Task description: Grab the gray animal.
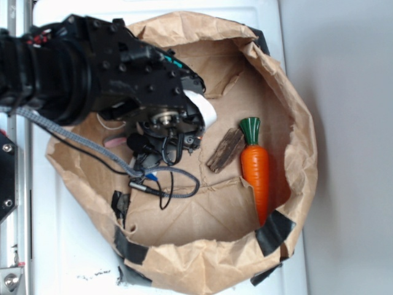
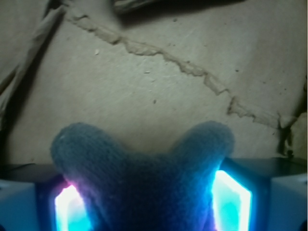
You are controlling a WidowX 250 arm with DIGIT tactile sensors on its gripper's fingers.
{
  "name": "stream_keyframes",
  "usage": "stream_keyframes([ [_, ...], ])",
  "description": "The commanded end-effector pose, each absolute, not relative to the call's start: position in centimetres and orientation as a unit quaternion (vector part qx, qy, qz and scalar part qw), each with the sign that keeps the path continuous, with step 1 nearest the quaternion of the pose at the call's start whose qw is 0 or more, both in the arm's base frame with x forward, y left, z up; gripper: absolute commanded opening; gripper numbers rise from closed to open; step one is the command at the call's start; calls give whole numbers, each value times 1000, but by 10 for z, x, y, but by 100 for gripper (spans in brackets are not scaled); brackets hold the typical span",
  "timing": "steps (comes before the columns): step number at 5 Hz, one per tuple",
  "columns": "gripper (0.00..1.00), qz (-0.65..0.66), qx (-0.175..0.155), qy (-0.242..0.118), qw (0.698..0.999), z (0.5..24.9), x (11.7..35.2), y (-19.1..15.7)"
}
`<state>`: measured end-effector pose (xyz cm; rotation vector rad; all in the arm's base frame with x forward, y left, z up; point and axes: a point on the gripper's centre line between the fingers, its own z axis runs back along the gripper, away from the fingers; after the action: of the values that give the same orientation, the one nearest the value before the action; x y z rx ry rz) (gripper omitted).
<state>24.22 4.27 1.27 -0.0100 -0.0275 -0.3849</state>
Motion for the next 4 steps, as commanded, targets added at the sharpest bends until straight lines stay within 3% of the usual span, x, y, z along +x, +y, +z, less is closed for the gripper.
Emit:
stream_keyframes([
  [1,0,-182,-19,-44,982,21,257,42],
  [2,0,-162,-45,-72,983,59,256,43],
  [4,0,-130,-86,-75,985,126,259,46],
])
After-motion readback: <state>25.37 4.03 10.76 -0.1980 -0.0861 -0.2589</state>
